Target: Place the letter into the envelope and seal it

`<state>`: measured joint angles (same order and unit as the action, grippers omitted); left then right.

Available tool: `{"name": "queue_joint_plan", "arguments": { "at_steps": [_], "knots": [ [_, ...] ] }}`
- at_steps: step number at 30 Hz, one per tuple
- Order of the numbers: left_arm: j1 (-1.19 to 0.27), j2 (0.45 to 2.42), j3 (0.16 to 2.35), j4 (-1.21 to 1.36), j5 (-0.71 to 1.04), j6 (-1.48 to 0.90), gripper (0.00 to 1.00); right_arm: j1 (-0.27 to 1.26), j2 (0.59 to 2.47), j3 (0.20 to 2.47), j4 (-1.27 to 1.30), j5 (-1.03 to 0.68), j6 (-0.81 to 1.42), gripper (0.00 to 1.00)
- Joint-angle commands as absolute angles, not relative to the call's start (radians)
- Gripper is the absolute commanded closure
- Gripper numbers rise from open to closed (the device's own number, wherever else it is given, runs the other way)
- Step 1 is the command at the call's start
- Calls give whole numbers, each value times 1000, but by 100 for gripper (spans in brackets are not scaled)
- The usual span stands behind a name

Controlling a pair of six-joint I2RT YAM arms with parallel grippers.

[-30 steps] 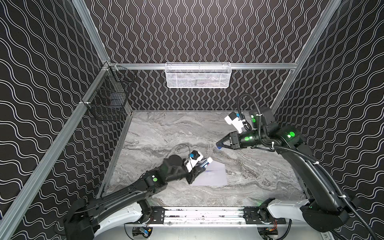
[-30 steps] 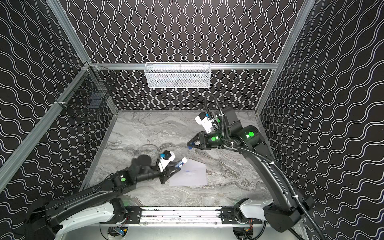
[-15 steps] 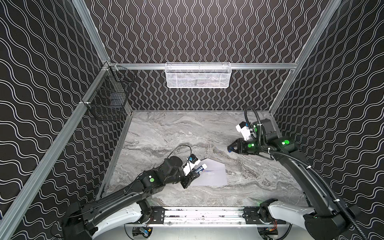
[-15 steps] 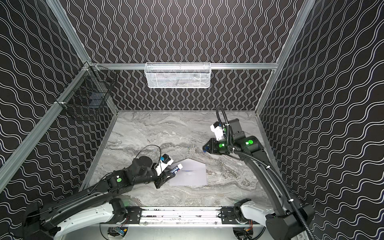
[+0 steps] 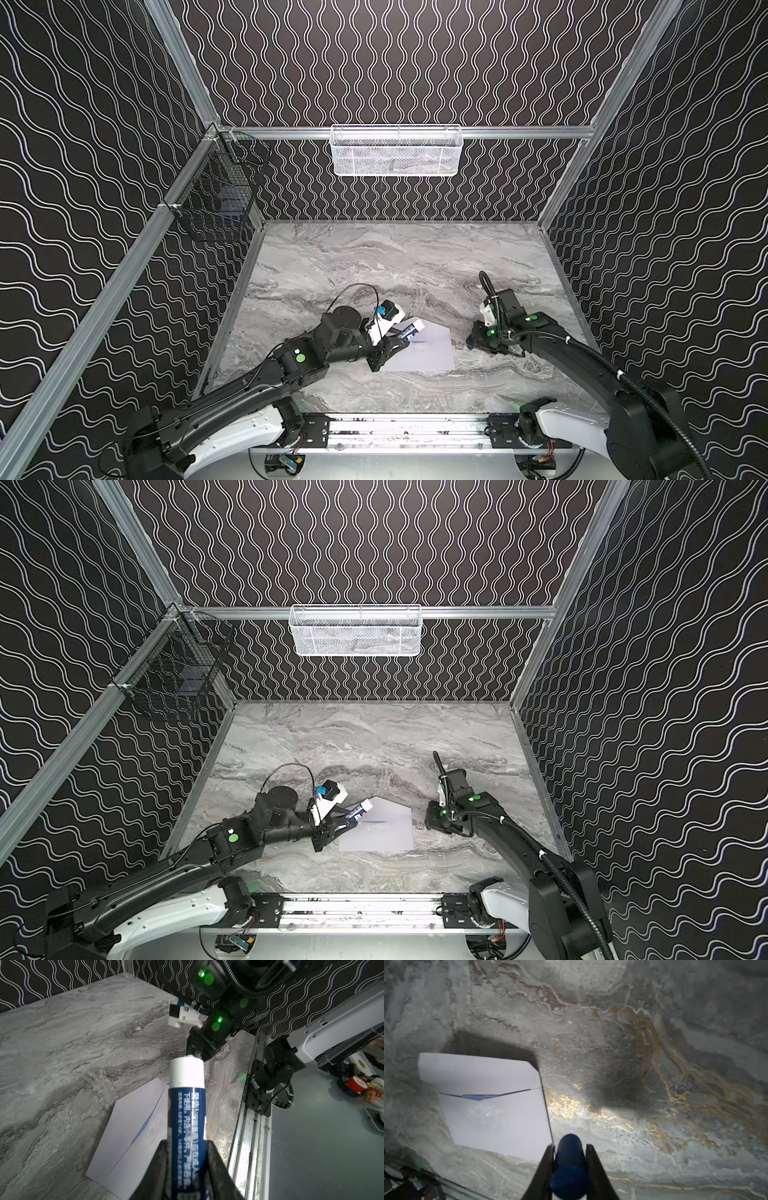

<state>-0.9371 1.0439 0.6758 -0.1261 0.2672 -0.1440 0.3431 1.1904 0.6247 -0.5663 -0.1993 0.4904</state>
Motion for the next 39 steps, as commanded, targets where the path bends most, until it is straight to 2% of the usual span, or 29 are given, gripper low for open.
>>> {"name": "queue_joint_plan", "arguments": {
  "at_steps": [1,6,8,17,25,29,33,39],
  "knots": [
    [-935,1041,665,-27,296,-167,100,344,1204,599,-501,-140,518,100],
    [-935,1044,655,-20,302,-169,100,357,1220,589,-499,-89,527,100],
    [-936,1039,652,-13,302,-172,100,359,1231,588,-498,-70,528,96],
    [-936,1043,652,1,308,-169,100,361,1248,585,-487,-41,527,69],
    [-936,1050,665,11,317,-172,100,359,1254,588,-487,-57,522,56],
    [-936,1043,661,27,318,-184,100,359,1206,662,-549,-89,504,50],
    [-936,1039,641,135,320,-235,100,357,1043,766,-582,-248,480,43],
    [-936,1047,627,294,315,-294,100,358,863,844,-401,-727,513,38]
  ]
}}
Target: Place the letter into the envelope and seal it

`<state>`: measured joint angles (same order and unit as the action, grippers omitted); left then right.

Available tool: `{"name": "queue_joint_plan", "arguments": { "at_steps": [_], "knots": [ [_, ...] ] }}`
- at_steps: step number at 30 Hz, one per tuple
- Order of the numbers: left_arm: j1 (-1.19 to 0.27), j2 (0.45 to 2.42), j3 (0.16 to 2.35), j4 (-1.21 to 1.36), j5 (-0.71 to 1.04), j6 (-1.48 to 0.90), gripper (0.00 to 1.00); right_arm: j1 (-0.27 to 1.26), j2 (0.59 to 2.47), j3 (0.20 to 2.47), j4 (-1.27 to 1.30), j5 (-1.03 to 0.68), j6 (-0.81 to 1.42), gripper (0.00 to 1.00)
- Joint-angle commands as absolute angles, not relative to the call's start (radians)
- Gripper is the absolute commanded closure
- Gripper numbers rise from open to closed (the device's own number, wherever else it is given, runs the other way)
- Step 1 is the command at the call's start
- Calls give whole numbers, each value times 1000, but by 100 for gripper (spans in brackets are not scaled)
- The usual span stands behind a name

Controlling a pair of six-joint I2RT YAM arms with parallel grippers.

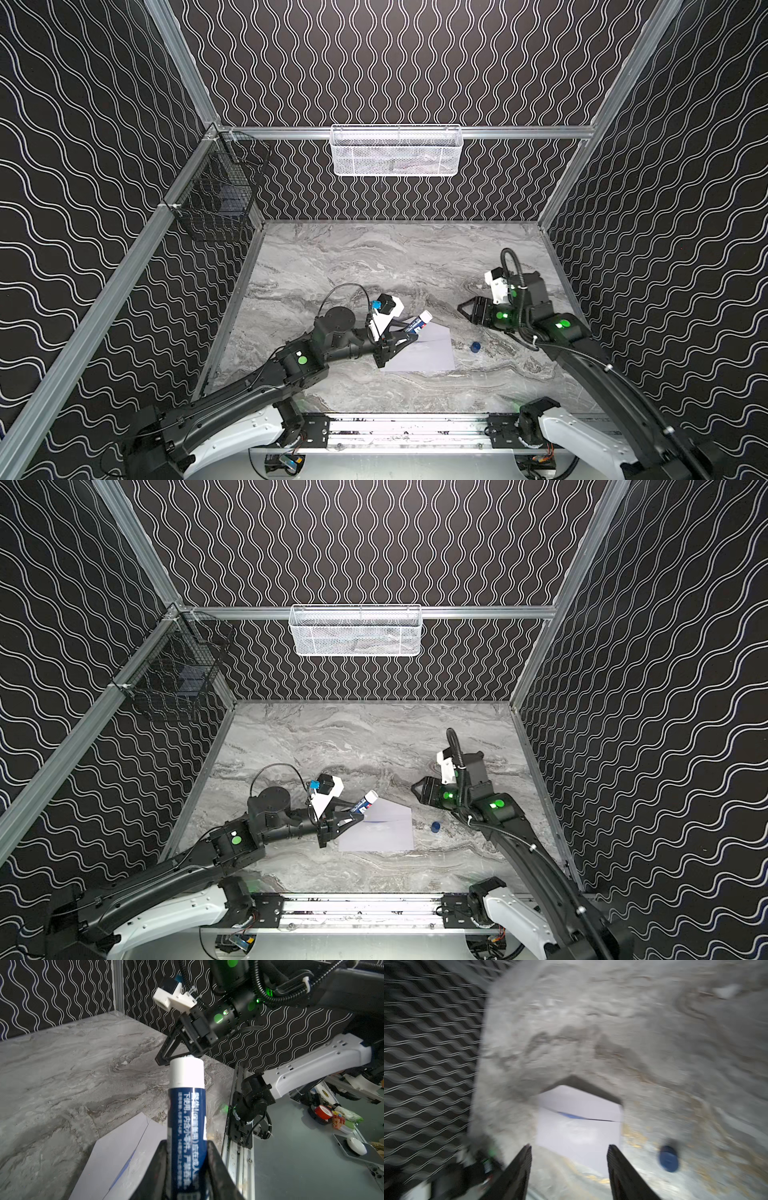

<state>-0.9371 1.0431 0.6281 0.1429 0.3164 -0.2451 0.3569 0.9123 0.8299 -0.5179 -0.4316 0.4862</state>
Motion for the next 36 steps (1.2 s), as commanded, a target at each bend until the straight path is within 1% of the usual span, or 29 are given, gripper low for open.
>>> {"name": "queue_joint_plan", "arguments": {
  "at_steps": [1,3,6,11,14,16,21,23,25,27,32,36],
  "knots": [
    [-936,1050,629,311,316,-299,100,357,834,835,-333,-773,552,37],
    [-936,1058,638,336,314,-308,100,358,776,801,-162,-849,650,33],
    [-936,1065,643,365,319,-323,100,358,714,752,36,-896,752,28],
    [-936,1064,644,390,330,-346,100,361,661,686,234,-905,836,21],
    [-936,1064,643,400,336,-358,100,383,665,645,345,-893,882,20],
    [-936,1067,643,405,340,-368,100,420,685,651,342,-866,854,20],
    [-936,1078,643,420,349,-387,100,605,761,713,266,-752,721,23],
    [-936,1081,645,420,354,-389,100,648,794,729,259,-728,697,25],
    [-936,1083,647,415,357,-390,100,660,817,734,275,-723,696,29],
    [-936,1082,647,417,357,-391,100,664,835,729,301,-713,702,36],
    [-936,1072,653,405,354,-383,100,671,875,732,287,-689,691,39],
    [-936,1080,656,407,363,-382,100,673,890,740,296,-667,692,47]
  ]
}}
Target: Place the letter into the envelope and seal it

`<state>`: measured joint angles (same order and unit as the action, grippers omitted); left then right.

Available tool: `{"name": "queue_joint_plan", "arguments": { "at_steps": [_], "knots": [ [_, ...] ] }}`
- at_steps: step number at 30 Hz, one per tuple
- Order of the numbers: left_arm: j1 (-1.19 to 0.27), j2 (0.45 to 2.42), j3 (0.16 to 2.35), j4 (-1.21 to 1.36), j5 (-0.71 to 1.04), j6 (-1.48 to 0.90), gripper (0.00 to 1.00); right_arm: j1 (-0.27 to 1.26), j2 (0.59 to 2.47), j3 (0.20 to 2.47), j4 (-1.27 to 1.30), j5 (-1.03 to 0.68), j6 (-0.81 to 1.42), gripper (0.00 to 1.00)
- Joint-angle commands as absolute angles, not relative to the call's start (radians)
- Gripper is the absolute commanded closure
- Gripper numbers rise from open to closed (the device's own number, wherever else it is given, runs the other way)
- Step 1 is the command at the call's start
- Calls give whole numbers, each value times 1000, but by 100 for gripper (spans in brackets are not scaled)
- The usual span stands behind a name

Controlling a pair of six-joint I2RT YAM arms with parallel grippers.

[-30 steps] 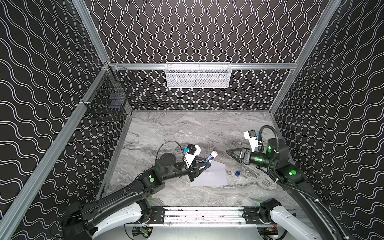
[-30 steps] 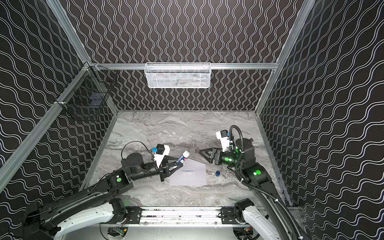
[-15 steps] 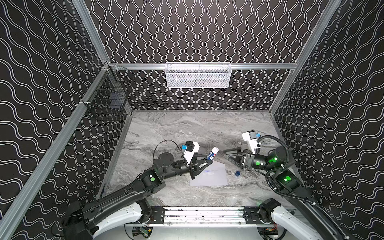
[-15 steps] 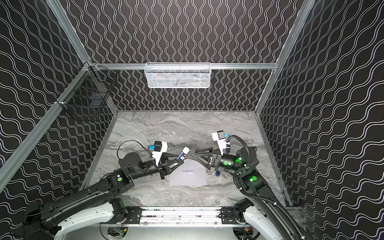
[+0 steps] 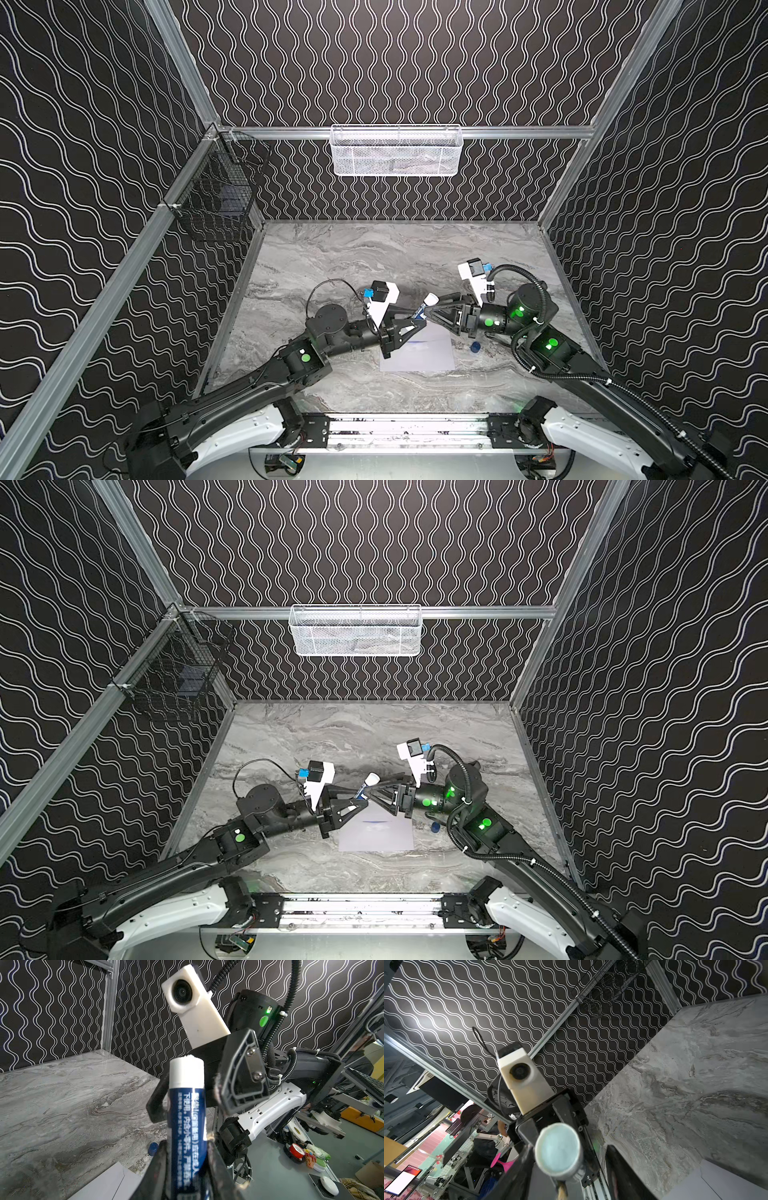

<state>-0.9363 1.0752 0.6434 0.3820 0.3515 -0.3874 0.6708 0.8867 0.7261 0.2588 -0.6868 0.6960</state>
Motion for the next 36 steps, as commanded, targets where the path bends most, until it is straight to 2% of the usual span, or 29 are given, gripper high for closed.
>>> {"name": "queue_joint_plan", "arguments": {
  "at_steps": [1,7,12,16,18,21,23,26,30,36],
  "knots": [
    [-936,1081,655,406,365,-384,100,673,891,740,304,-661,694,48],
    [-936,1082,648,407,367,-381,100,678,918,755,352,-680,725,64],
    [-936,1072,638,397,361,-376,100,683,930,788,305,-689,704,82],
    [-936,1063,660,323,381,-344,68,681,945,856,114,-698,597,89],
    [-936,1033,668,264,365,-329,45,677,950,948,-100,-669,454,98],
    [-936,971,660,198,376,-280,29,671,949,1028,-261,-641,297,100],
    [-936,948,665,167,441,-248,27,669,956,1067,-335,-650,206,100],
    [-936,965,714,79,545,-217,31,671,995,1145,-447,-721,88,100],
    [-936,976,755,5,556,-190,33,671,1037,1214,-550,-763,-19,100],
    [-936,999,767,58,567,-192,35,671,1032,1216,-500,-861,-24,100]
  ]
}}
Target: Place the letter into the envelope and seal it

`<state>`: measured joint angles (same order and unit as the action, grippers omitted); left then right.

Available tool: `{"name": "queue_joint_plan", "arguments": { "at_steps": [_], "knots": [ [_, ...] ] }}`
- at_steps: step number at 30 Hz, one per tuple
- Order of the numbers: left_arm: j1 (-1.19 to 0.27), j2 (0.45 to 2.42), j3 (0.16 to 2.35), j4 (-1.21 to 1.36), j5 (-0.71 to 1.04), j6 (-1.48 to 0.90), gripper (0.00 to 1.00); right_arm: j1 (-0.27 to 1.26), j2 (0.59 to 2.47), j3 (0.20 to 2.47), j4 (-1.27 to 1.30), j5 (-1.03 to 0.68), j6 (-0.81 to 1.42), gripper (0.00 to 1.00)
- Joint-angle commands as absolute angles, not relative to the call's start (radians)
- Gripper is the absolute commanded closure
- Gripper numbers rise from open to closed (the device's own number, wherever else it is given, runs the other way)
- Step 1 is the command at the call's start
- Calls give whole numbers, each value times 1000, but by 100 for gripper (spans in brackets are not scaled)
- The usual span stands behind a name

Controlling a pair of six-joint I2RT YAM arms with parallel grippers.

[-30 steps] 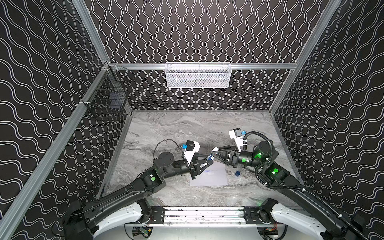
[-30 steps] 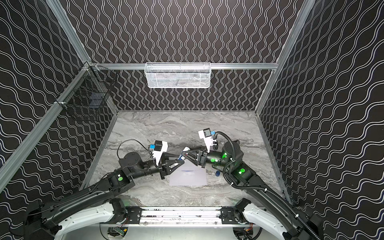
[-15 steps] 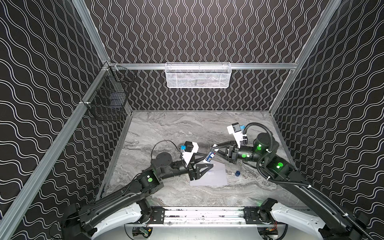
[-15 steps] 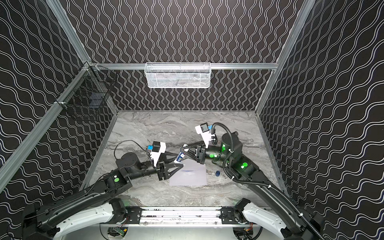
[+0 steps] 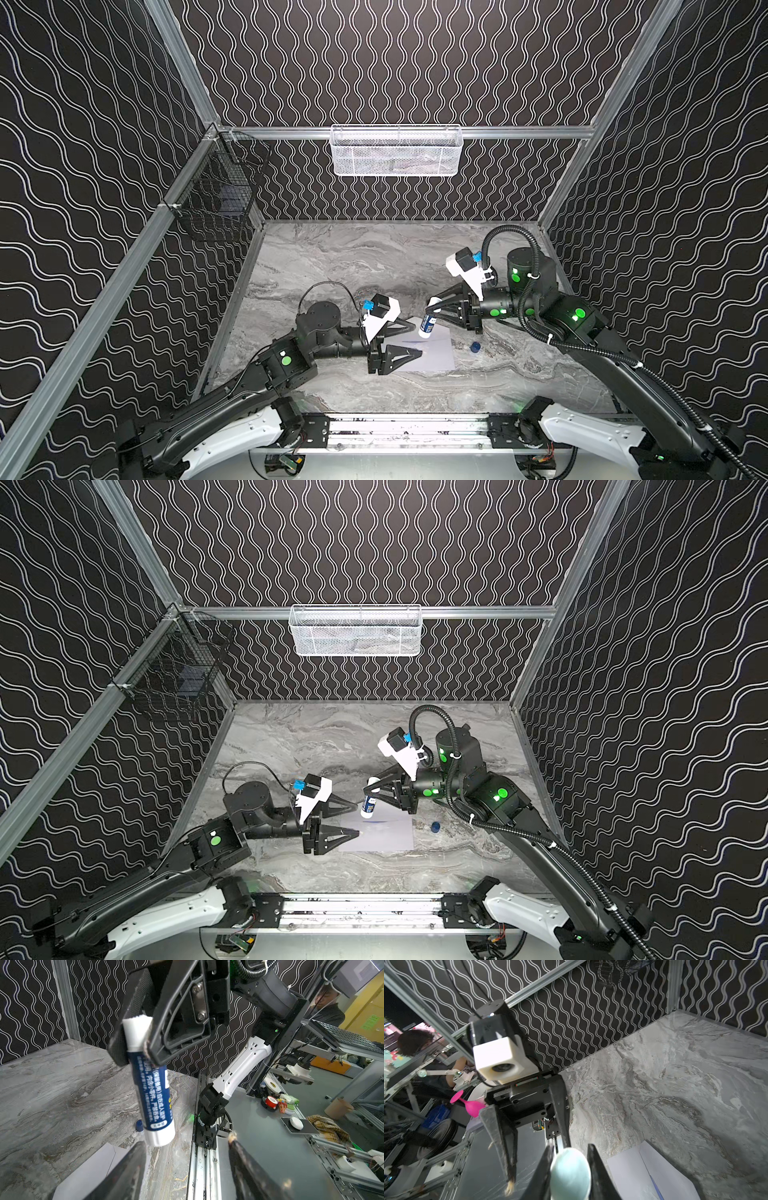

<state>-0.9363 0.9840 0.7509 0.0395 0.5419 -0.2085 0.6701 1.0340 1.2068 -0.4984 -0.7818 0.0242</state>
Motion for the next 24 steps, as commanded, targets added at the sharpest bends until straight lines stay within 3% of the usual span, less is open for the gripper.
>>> {"name": "queue_joint_plan", "arguments": {
  "at_steps": [1,13,24],
  "knots": [
    [-936,1013,775,62,575,-192,36,672,1031,1218,-497,-868,-23,100],
    [-936,1092,829,126,585,-180,45,716,1098,1276,-588,-879,-45,100],
    [-936,1105,851,126,584,-179,64,735,1116,1287,-598,-892,-41,100]
  ]
}}
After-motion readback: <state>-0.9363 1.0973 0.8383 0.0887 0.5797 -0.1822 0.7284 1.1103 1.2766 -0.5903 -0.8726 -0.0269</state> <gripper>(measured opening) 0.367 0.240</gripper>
